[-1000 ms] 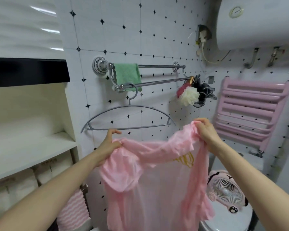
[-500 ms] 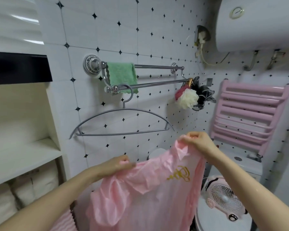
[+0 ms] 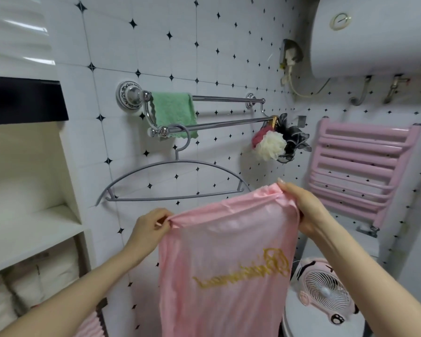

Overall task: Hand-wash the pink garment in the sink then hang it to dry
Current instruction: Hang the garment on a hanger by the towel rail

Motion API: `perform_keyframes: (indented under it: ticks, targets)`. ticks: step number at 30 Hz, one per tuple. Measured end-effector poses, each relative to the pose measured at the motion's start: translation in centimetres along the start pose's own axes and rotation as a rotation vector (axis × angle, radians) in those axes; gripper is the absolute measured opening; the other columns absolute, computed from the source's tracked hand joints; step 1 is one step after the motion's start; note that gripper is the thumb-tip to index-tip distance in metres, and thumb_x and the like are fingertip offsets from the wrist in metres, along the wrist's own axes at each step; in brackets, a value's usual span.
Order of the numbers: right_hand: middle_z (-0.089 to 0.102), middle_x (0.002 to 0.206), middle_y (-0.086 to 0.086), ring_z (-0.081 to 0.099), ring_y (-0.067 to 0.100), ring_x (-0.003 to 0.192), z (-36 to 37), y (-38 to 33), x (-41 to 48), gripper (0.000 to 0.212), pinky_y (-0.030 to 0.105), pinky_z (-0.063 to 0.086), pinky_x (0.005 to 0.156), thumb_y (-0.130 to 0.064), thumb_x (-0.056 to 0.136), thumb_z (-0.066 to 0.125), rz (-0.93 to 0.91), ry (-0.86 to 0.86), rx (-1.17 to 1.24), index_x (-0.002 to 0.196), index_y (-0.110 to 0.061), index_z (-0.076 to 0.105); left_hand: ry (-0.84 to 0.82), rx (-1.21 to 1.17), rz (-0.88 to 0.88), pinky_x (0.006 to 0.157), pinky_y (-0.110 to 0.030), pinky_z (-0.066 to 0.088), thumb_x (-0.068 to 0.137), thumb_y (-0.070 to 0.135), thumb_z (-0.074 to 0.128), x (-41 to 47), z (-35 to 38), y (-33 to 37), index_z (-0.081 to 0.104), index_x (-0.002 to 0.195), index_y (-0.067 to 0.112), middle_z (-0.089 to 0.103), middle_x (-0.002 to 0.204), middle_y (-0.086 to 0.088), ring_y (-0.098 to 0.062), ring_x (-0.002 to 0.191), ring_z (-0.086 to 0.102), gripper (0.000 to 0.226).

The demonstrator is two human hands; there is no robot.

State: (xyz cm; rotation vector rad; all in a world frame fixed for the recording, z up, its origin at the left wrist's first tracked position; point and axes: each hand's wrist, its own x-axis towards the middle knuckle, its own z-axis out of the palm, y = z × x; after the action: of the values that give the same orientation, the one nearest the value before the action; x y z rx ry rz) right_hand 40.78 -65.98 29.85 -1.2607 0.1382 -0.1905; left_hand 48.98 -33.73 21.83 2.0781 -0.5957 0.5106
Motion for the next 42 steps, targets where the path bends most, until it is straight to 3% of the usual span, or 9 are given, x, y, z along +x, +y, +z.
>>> perform_keyframes:
  ticks: [9, 15, 18, 22, 27, 30, 35, 39, 42]
  targets:
    - [0.07, 0.078, 0.014, 0.064, 0.026, 0.066, -2.0, 6.0, 4.1, 0.018, 0.034, 0.051, 0.069, -0.02, 0.089, 0.064, 0.228, 0.164, -0.191, 0.098, -0.005, 0.069, -0.112, -0.827, -0.813, 0.07, -0.03, 0.045, 0.081, 0.018, 0.063, 0.4, 1.2, -0.9, 0.056, 0.122, 0.009, 0.066, 0.088, -0.006, -0.021, 0.08, 0.059, 0.043]
    - [0.069, 0.065, 0.015, 0.065, 0.027, 0.053, -3.5, 7.4, 7.8, 0.017, 0.032, 0.055, 0.046, -0.019, 0.09, 0.063, 0.385, 0.307, -0.095, 0.09, -0.002, 0.065, -0.126, -1.164, -0.776, 0.085, -0.045, 0.047, 0.091, 0.06, 0.033, 2.9, 2.2, 0.3, 0.04, 0.135, 0.037, 0.059, 0.12, -0.021, -0.033, 0.107, 0.06, 0.05]
    - [0.065, 0.079, 0.015, 0.059, 0.028, 0.066, -2.7, 6.3, 9.9, 0.016, 0.036, 0.051, 0.064, -0.018, 0.09, 0.064, 0.305, 0.348, -0.109, 0.092, -0.002, 0.065, -0.099, -1.133, -0.724, 0.075, -0.04, 0.047, 0.097, 0.049, 0.033, 4.0, 2.3, 0.5, 0.047, 0.135, 0.024, 0.057, 0.126, -0.021, -0.032, 0.101, 0.06, 0.048]
    - [0.063, 0.082, 0.013, 0.056, 0.024, 0.066, -0.8, 3.3, 12.0, 0.018, 0.034, 0.05, 0.068, -0.02, 0.086, 0.07, 0.179, 0.384, -0.152, 0.079, -0.004, 0.063, -0.102, -1.07, -0.679, 0.061, -0.03, 0.049, 0.097, 0.044, 0.039, 4.3, 2.1, -0.1, 0.059, 0.112, 0.018, 0.066, 0.11, -0.014, -0.023, 0.08, 0.066, 0.036]
    - [0.063, 0.086, 0.012, 0.057, 0.023, 0.069, 1.9, 0.1, 14.2, 0.018, 0.034, 0.053, 0.07, -0.019, 0.084, 0.072, 0.051, 0.367, -0.181, 0.084, -0.003, 0.064, 0.02, -0.937, -0.615, 0.075, -0.031, 0.048, 0.097, 0.033, 0.046, 5.1, 1.9, -1.1, 0.066, 0.094, 0.009, 0.066, 0.09, -0.009, -0.02, 0.081, 0.062, 0.031]
    - [0.065, 0.092, 0.009, 0.058, 0.025, 0.086, 4.4, -1.8, 14.3, 0.017, 0.037, 0.05, 0.09, -0.021, 0.082, 0.073, -0.094, 0.378, -0.204, 0.085, -0.007, 0.064, 0.027, -0.878, -0.61, 0.092, -0.038, 0.046, 0.093, 0.033, 0.053, 5.1, 1.7, -2.0, 0.07, 0.1, 0.003, 0.066, 0.097, -0.012, -0.026, 0.095, 0.061, 0.035]
    - [0.057, 0.056, -0.011, 0.048, 0.012, 0.061, 9.0, -4.5, 10.1, 0.026, 0.027, 0.039, 0.061, -0.019, 0.086, 0.063, -0.565, 0.373, -0.448, 0.061, -0.019, 0.063, 0.051, -0.856, -0.659, 0.108, -0.044, 0.037, 0.085, 0.039, 0.063, 4.9, 1.9, -2.8, 0.072, 0.102, 0.008, 0.066, 0.111, -0.013, -0.03, 0.115, 0.057, 0.037]
    - [0.067, 0.071, -0.003, 0.062, 0.003, 0.063, 12.0, -3.2, 6.9, 0.009, 0.02, 0.051, 0.064, -0.017, 0.087, 0.061, -0.588, 0.092, -0.519, 0.084, -0.012, 0.068, 0.095, -0.832, -0.65, 0.109, -0.046, 0.036, 0.066, 0.051, 0.07, 4.9, 1.9, -3.2, 0.074, 0.101, 0.012, 0.066, 0.116, -0.014, -0.029, 0.117, 0.056, 0.053]
    - [0.065, 0.071, -0.001, 0.066, 0.018, 0.08, 12.9, -0.9, 7.0, 0.034, 0.03, 0.052, 0.07, -0.032, 0.082, 0.07, -0.546, 0.025, -0.914, 0.114, -0.024, 0.062, 0.094, -0.772, -0.633, 0.107, -0.041, 0.037, 0.075, 0.048, 0.069, 4.8, 1.5, -2.9, 0.074, 0.098, 0.01, 0.069, 0.11, -0.012, -0.027, 0.112, 0.059, 0.044]
